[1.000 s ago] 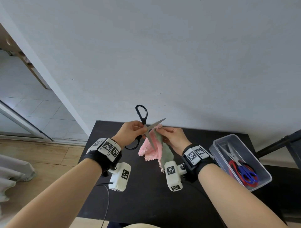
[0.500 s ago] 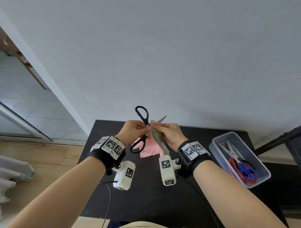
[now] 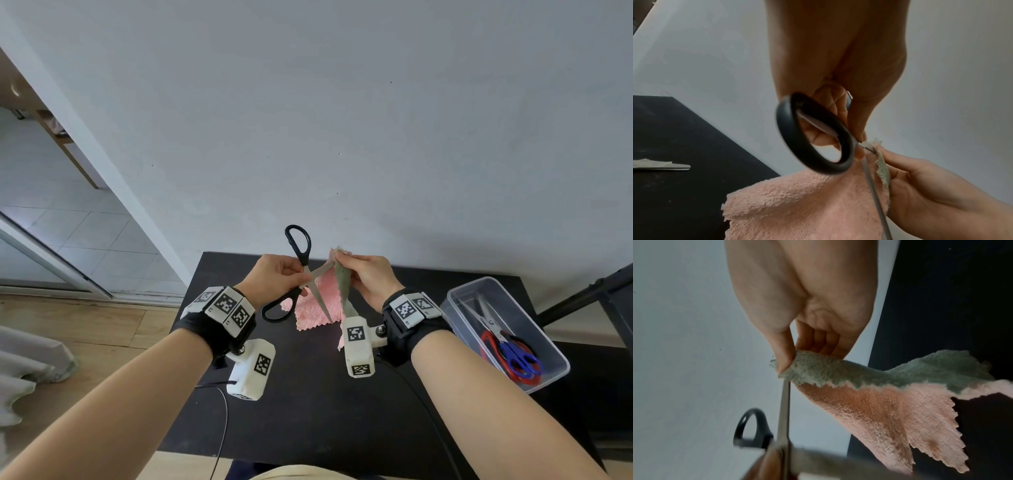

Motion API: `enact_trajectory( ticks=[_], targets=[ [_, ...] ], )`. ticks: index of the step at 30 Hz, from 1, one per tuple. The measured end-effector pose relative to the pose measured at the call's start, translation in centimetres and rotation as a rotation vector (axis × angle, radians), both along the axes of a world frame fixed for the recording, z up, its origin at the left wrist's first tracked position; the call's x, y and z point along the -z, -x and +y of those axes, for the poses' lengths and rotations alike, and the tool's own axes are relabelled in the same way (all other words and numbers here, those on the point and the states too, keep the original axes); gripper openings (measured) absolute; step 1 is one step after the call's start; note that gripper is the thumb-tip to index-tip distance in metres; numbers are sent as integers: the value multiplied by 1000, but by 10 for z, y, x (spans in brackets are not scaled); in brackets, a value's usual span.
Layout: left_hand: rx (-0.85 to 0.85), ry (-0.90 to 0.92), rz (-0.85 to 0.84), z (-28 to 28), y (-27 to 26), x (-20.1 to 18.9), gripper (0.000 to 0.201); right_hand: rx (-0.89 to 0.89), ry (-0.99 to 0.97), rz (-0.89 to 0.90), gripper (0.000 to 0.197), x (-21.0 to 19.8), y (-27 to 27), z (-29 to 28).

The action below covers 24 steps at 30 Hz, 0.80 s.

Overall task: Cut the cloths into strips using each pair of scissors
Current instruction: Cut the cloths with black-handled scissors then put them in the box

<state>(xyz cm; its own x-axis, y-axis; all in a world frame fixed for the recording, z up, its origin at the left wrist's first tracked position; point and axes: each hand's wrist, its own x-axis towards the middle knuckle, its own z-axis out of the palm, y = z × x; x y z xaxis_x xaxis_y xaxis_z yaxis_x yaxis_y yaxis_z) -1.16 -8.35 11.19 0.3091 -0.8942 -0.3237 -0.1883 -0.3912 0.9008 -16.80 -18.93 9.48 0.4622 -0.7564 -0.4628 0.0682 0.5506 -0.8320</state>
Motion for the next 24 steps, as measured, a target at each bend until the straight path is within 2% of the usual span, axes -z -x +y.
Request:
enact_trajectory(
  ticks=[3, 6, 9, 12, 15, 18, 21, 24],
  targets=[
    [-4, -20, -33, 10, -8, 5, 4, 158, -36, -37, 23, -3, 15, -15],
    [-55, -34, 0, 23, -16, 13, 6, 169, 14, -57, 18, -8, 29, -27],
    [-99, -9, 102, 25, -18, 14, 12, 94, 54, -43, 16, -9, 29, -25],
    [-128, 13, 156, 21, -15, 9, 8, 22, 52, -27, 21, -7, 27, -21],
    [-147, 3, 143, 16, -13, 4, 12, -149, 104, 15, 16, -8, 29, -14],
    [-135, 13, 198, 12, -9, 2, 13, -330, 172, 84, 21, -6, 23, -5],
    [-124, 34, 232, 7, -4, 2, 12, -429, 252, 171, 27, -3, 12, 2],
    [-154, 48, 183, 3, -1, 3, 11, -474, 264, 183, 23, -3, 4, 9]
  ],
)
